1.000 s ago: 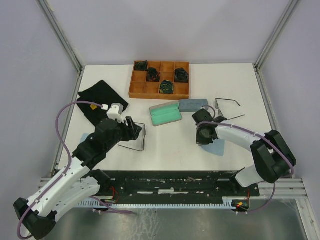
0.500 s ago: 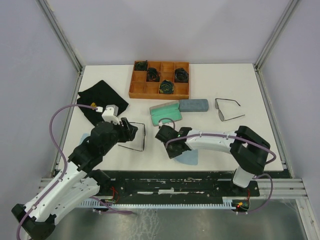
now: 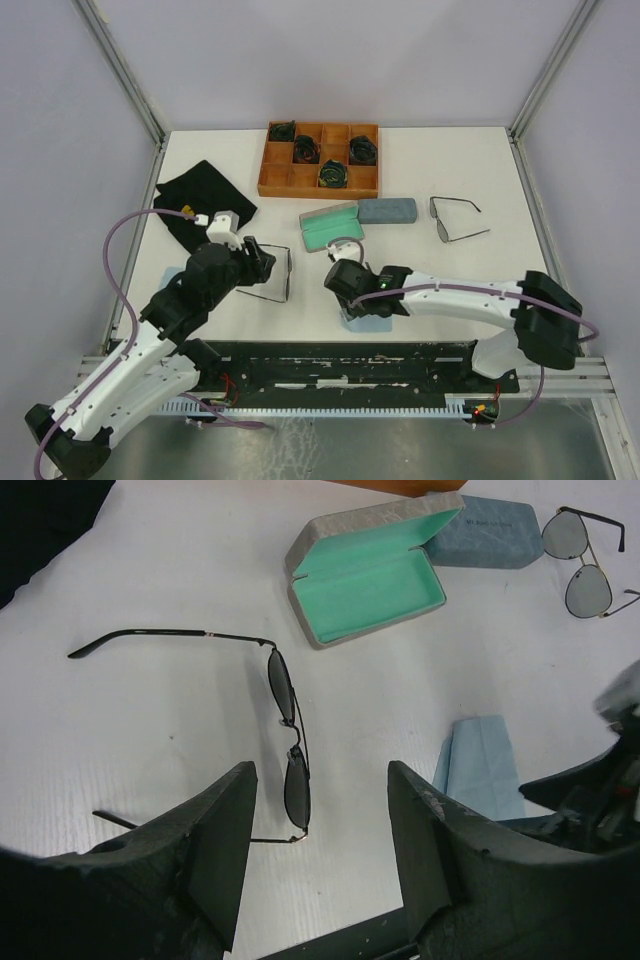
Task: Organize the sunglasses
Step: Move the glasses cleaning cloth to the center of the board, then fold the glasses cleaning cloth at the center of the board.
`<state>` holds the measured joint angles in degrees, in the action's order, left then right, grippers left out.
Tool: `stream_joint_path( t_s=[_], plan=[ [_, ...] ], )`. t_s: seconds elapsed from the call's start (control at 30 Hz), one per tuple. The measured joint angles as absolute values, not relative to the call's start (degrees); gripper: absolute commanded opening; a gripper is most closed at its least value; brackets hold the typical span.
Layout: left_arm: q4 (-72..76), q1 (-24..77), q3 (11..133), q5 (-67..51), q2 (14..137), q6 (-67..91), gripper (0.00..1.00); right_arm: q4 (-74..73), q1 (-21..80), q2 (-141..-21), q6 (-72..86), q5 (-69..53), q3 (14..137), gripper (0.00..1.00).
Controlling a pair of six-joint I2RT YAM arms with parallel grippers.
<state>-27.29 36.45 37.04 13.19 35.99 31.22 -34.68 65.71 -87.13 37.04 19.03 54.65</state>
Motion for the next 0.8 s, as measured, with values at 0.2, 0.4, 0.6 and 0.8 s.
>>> stream_joint_path(
  t_s=[0.2,0.4,0.6,0.8],
  plan=[
    [-26.4,36.4,36.7,12.8,37.3,31.2,0.63,-36.4,59.5,-80.0,35.2,24.8,53.9,0.57],
    [-26.0,36.4,36.3,11.4,37.9,31.2,0.63,-36.9,48.1,-85.0,30.7,23.4,52.2,0.58],
    [-25.4,36.4,36.3,10.3,38.0,31.2,0.62,-35.7,44.1,-89.0,26.5,16.9,51.8,0.58],
    [-25.1,36.4,36.1,9.9,38.3,31.2,0.62,-33.0,41.3,-91.3,23.7,10.7,51.8,0.57]
  ],
)
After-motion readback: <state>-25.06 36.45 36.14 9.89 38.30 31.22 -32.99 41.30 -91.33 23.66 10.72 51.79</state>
